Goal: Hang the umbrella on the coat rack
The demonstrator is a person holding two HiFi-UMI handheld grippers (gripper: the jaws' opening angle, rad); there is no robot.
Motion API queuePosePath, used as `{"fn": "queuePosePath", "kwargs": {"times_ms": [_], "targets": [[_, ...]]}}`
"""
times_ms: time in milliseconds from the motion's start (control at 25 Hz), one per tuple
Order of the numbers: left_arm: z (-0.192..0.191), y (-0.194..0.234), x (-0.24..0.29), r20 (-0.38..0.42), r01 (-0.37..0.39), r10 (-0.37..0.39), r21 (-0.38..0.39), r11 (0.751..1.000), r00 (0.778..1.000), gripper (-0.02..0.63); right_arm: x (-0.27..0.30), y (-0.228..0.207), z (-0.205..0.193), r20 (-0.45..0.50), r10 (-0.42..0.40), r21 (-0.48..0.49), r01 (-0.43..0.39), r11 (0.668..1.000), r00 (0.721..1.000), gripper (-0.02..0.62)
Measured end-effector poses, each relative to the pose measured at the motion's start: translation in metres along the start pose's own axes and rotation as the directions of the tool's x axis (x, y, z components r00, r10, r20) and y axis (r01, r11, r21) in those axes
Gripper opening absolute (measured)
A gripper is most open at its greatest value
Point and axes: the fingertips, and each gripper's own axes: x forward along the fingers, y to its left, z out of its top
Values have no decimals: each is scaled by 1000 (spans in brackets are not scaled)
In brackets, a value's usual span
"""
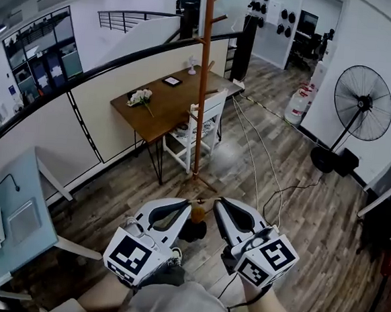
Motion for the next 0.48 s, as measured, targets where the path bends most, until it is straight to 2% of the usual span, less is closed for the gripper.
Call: {"fn": "queuePosePath", "kwargs": {"times_ms": [280, 480], "targets": [[6, 92, 68, 9, 27, -27, -14, 1000, 1000, 5, 91, -66, 21, -13, -24, -22, 24, 999, 1000, 5], [4, 158, 108, 15, 50, -50, -20, 999, 999, 5, 156, -103, 29, -7, -8, 39, 8, 999, 1000, 5]]}}
